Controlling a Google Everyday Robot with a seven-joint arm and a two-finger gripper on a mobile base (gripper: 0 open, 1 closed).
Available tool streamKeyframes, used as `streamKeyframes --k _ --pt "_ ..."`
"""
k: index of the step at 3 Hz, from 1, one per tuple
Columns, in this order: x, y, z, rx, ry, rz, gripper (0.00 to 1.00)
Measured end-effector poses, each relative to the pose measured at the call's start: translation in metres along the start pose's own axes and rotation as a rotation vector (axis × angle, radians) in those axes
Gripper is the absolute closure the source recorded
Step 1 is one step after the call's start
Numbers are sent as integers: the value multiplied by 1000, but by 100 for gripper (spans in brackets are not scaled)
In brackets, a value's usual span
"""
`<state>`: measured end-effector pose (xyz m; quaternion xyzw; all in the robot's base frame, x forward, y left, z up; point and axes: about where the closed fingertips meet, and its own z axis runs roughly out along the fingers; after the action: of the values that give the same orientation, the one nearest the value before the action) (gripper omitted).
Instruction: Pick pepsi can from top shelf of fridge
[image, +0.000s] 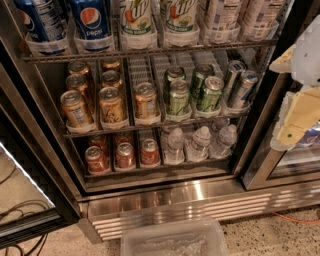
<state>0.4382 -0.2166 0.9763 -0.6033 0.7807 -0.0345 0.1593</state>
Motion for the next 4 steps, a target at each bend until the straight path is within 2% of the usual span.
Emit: streamKeyframes --k 1,2,3,4 --pt "-1 0 0 4 -5 -2 0" --pt "-9 7 9 23 -77 -9 0" --pt "-29 24 23 60 -219 -16 0" --pt "-54 36 40 107 -351 13 0"
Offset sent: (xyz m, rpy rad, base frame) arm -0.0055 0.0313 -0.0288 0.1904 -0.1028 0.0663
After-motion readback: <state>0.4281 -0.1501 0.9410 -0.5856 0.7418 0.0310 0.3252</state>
